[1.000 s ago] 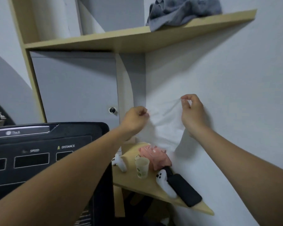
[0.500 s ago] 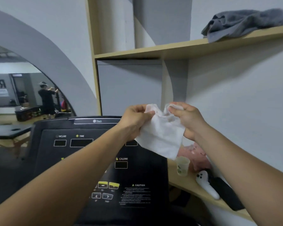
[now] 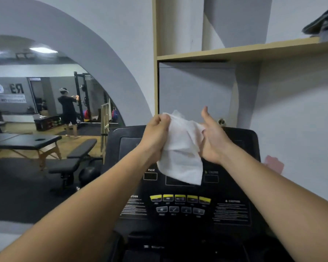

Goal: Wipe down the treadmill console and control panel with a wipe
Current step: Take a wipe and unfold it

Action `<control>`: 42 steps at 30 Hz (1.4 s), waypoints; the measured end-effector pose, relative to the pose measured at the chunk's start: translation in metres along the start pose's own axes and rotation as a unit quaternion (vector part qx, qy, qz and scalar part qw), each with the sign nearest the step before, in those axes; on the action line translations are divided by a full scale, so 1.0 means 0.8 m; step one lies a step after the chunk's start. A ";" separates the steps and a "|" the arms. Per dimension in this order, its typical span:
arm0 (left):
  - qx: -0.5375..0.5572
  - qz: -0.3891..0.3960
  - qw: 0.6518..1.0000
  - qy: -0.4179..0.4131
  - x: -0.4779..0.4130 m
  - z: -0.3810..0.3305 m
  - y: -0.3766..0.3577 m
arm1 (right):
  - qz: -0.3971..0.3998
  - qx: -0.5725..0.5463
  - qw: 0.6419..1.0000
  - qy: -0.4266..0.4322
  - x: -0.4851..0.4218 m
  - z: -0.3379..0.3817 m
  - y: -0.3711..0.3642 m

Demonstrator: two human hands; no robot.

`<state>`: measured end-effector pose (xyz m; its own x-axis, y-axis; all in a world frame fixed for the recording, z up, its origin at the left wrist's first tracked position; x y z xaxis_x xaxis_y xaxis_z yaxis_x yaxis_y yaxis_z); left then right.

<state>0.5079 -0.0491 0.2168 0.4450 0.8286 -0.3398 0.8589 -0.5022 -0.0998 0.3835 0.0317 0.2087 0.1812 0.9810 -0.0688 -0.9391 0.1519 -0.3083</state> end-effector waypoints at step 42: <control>-0.035 0.236 0.970 0.037 0.015 0.073 -0.293 | -0.239 0.256 0.925 0.150 0.115 0.043 0.285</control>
<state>0.2969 0.0637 0.1814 0.8075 0.5273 -0.2645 0.5694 -0.8139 0.1155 0.1762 0.1606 0.1647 0.6125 0.7209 -0.3244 -0.7318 0.6723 0.1123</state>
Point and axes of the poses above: each hand's wrist, its own x-axis away from the middle knuckle, its own y-axis out of the back of the hand, z = x × y, the point moved 5 cm from there along -x, towards the middle knuckle, and after that the axes turned 5 degrees about z, right-handed, at the moved point
